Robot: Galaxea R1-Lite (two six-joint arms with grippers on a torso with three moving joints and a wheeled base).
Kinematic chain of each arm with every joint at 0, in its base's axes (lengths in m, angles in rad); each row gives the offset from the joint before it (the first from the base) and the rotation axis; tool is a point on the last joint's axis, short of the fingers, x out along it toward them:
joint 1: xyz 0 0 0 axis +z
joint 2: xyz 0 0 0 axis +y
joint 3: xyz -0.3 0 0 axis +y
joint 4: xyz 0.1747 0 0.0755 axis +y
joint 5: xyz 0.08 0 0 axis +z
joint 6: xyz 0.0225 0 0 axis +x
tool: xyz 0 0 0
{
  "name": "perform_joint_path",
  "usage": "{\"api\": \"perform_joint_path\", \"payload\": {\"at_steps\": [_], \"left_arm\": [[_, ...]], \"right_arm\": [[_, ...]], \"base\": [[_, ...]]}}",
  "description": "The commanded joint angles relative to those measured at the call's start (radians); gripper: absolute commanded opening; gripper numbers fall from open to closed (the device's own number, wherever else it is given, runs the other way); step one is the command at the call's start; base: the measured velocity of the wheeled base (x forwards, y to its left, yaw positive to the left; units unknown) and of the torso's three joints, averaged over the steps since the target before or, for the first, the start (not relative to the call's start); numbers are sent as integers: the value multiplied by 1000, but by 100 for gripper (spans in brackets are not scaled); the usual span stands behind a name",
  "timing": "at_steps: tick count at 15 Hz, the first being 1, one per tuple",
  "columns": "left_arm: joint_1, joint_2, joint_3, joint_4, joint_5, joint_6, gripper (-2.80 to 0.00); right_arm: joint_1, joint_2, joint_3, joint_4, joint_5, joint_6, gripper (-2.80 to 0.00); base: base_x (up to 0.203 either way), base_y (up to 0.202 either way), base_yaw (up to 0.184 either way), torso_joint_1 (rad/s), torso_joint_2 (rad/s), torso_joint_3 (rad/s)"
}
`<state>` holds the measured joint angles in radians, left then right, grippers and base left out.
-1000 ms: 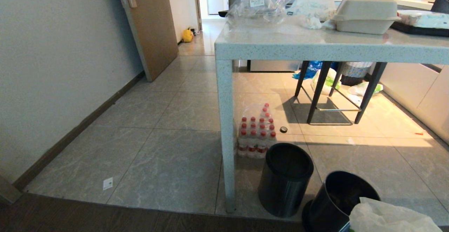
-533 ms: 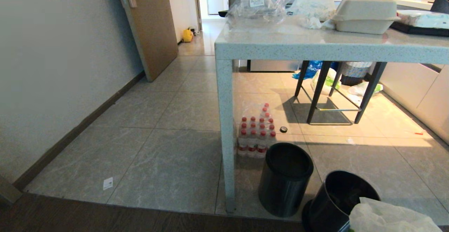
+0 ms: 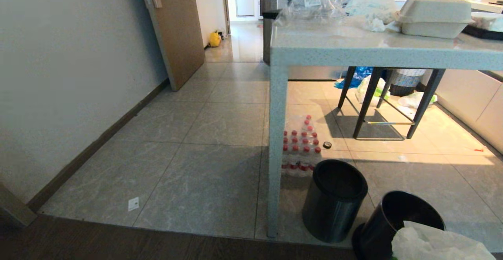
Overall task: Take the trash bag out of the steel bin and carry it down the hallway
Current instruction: Put the trash bag at the door
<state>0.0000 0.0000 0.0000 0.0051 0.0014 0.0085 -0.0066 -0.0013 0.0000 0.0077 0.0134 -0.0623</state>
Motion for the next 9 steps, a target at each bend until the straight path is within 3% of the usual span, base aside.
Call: {"api": "perform_joint_path", "payload": {"at_steps": [1, 9], "left_arm": [[0, 0, 0, -1, 0, -1, -280], [0, 0, 0, -1, 0, -7, -280]], "right_arm": [[0, 0, 0, 0, 0, -1, -280], [0, 1, 0, 0, 0, -1, -280]], "base": [[0, 191, 2, 2, 2, 2], [0, 193, 2, 2, 2, 4]]}}
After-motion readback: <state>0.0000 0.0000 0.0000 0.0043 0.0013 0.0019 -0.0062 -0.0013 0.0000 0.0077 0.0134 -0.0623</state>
